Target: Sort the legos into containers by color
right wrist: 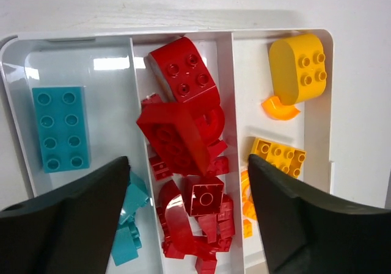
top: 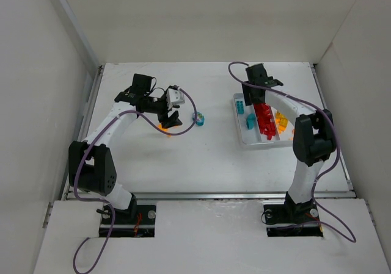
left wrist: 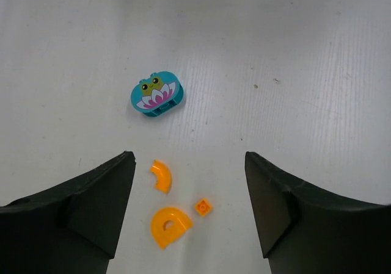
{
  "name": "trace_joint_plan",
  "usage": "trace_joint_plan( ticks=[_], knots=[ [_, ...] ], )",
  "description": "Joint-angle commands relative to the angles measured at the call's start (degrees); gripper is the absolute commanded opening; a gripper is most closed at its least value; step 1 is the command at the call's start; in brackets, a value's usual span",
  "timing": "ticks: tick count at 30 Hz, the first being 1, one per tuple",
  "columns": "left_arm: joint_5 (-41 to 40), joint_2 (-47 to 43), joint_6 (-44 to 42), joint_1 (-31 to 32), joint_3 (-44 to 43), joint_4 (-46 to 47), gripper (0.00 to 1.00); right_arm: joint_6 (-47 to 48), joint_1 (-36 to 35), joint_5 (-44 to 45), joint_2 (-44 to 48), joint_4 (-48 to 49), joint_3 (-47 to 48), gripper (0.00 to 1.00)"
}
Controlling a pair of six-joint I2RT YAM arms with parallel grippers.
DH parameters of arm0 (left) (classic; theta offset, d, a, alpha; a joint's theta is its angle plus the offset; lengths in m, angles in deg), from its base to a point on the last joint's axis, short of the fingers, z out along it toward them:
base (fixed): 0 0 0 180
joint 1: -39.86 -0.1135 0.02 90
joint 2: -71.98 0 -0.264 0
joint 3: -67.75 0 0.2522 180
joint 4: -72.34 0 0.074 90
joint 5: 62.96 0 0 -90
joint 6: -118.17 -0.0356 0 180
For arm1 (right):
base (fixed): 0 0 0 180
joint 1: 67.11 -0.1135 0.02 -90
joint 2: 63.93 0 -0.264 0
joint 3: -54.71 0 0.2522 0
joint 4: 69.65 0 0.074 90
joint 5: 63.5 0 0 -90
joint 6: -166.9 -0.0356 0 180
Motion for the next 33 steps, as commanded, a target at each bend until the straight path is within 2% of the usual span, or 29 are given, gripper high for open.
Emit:
trace_joint_plan(
  ticks=[1,3,7,8,9,11,12,13,14,17,22,25,29,31,33],
  knots=[
    [0.4,-2.6,0.7,0.1,0.6,1.0,0.71,0.4,0.1,-1.9,3.9,-0.1,3.5,0.85],
    [0.4,-2.6,0.7,0.1,0.6,1.0,0.8,2.2,-0.5,-3.1,6.0,0.6,4.1,0.85],
    [-2.7,-3.7,5.6,0.1,1.7,5.3,1.0,8.0,-6.0,-8.5,8.2,5.3,3.0,0.87],
    [-4.4,-4.4,8.1,0.1,3.6,7.3,1.0,9.1,-8.3,-14.3,8.2,6.7,3.0,0.89],
    [-6.7,-4.4,15.7,0.1,4.7,13.4,1.0,10.2,-9.4,-18.2,6.5,6.7,3.9,0.89],
    [-18.6,-5.9,24.4,0.1,8.2,20.2,1.0,11.0,-11.1,-28.0,3.1,5.5,6.7,0.95],
    [-23.5,-6.7,28.0,0.1,9.4,22.9,1.0,11.0,-12.3,-30.6,1.0,3.7,10.5,0.95],
    [-28.4,-6.7,32.8,0.1,10.6,26.9,1.0,11.0,-12.8,-32.4,-3.2,2.7,12.5,1.0],
    [-38.0,-7.5,34.1,0.1,11.7,28.4,1.0,10.1,-13.5,-33.4,-5.2,2.1,14.5,1.0],
    [-50.8,-9.6,35.1,-0.4,16.9,31.9,1.0,10.1,-15.8,-35.0,-11.9,0.6,21.0,1.0],
    [-55.7,-12.1,33.9,-1.7,23.7,33.9,1.0,10.1,-18.7,-35.0,-19.8,-3.6,28.5,1.0],
    [-55.7,-13.5,33.9,-2.3,26.3,34.9,1.0,9.5,-19.3,-35.0,-21.2,-3.6,28.4,1.0],
    [-55.7,-14.1,33.9,-2.3,28.3,36.2,1.0,8.9,-20.3,-35.0,-21.2,-2.3,24.3,0.93],
    [-55.7,-14.1,33.9,-2.3,28.9,36.2,1.0,8.4,-20.3,-35.0,-20.6,-2.3,21.7,0.81],
    [-55.7,-14.1,33.9,-2.3,28.9,36.2,1.0,7.9,-20.3,-35.5,-20.6,-2.3,21.1,0.6]
  ],
)
